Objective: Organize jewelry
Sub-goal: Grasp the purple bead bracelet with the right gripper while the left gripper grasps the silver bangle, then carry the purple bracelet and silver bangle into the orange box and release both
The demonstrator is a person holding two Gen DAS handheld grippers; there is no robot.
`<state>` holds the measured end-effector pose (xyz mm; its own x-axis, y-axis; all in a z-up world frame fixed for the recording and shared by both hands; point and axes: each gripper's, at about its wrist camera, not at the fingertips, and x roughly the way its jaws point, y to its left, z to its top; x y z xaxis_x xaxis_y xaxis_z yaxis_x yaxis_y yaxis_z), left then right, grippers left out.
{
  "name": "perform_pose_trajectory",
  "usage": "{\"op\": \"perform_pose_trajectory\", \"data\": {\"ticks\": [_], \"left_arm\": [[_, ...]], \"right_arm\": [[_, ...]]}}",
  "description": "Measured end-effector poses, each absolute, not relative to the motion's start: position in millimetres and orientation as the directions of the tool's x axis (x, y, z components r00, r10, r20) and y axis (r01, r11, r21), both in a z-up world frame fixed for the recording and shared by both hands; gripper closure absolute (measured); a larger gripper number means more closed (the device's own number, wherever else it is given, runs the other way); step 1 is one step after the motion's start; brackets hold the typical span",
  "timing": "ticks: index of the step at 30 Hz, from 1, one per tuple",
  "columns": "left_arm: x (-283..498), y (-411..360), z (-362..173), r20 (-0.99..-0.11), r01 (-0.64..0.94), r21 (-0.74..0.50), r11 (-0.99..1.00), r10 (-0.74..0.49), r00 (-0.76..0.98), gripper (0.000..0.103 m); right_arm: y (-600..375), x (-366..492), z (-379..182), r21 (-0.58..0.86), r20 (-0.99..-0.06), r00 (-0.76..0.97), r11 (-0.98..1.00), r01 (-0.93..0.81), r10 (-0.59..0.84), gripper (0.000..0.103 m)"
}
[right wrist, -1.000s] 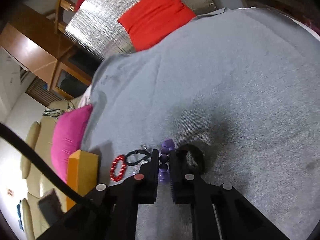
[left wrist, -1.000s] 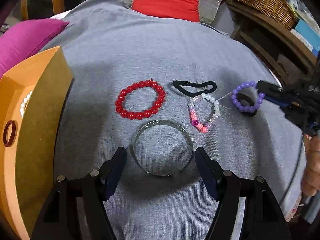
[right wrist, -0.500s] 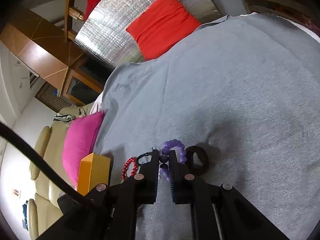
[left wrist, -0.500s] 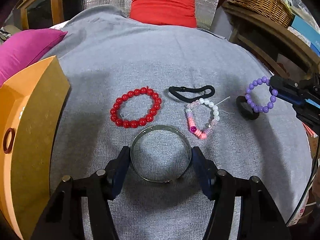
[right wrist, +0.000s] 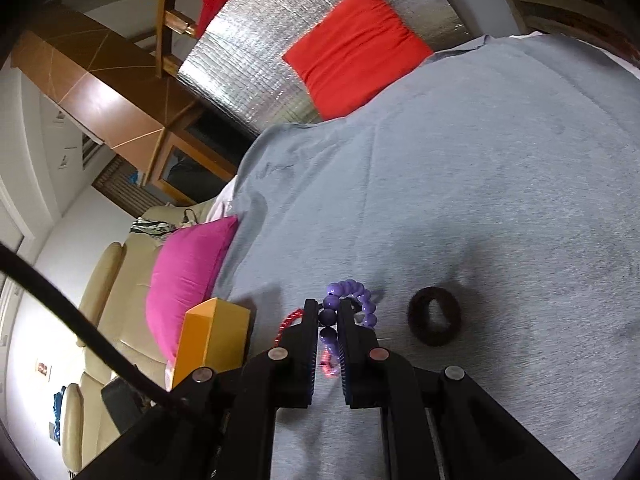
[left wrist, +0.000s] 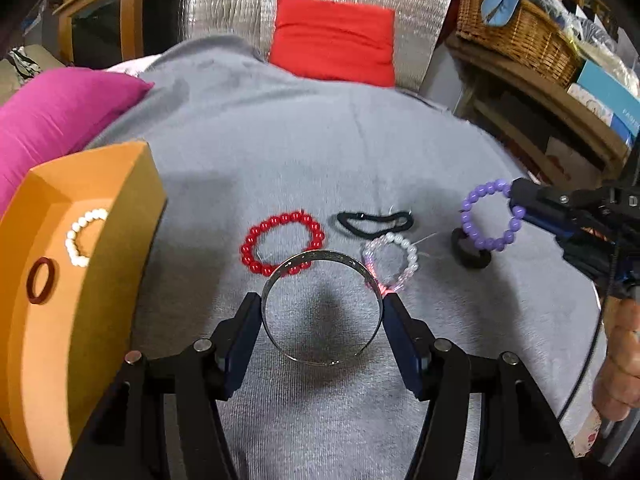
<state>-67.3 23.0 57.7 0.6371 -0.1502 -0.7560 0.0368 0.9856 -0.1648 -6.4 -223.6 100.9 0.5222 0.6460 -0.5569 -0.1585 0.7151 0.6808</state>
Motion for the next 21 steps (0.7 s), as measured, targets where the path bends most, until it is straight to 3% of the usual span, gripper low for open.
{"op": "perform_pose_trajectory", "data": {"ticks": [21], "left_arm": [[-145.9,89.0,115.2,-0.643,-0.091,-0.164,0.982,-0.036,0.765,0.04]], "right_arm": [[-131.8,-51.1,138.4,0.669,-0.479,0.453,0.647,-0.366,0.752,0.092]]}}
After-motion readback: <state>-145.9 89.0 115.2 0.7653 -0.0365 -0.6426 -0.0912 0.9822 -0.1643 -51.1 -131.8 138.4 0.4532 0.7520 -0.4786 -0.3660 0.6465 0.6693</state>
